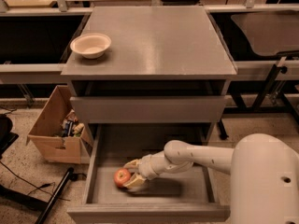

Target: Pick apple from middle drawer and place on counter

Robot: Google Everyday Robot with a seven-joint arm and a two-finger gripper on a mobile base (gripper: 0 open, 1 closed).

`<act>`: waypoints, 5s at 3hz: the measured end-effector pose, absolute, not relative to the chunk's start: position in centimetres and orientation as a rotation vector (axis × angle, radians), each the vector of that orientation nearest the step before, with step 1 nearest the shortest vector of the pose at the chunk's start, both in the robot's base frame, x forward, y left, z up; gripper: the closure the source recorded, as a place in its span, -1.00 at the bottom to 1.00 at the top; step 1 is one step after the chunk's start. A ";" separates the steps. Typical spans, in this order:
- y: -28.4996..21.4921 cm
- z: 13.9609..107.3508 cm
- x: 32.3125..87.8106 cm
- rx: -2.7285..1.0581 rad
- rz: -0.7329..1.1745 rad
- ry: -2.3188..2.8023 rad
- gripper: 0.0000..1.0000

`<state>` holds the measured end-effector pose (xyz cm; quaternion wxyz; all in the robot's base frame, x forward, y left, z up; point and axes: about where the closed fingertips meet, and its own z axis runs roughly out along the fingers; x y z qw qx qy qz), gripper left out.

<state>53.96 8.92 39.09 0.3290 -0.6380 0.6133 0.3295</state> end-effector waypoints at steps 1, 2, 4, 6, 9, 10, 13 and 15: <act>8.9 39.1 54.0 -1.669 0.862 1.605 0.71; 8.9 39.1 54.0 -1.669 0.862 1.605 0.09; 8.9 39.1 54.0 -1.670 0.862 1.605 -0.83; 11.5 39.0 54.0 -1.713 0.895 1.574 -1.00; 12.2 38.1 54.1 -1.727 0.910 1.569 -0.22; 12.2 38.1 54.1 -1.727 0.910 1.569 0.24; 5.8 51.9 48.4 -1.677 0.970 1.461 1.00; -3.2 70.4 47.7 -1.613 0.972 1.556 1.00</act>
Offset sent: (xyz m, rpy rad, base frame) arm 0.0000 0.0000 0.0000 0.0000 0.0000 0.0000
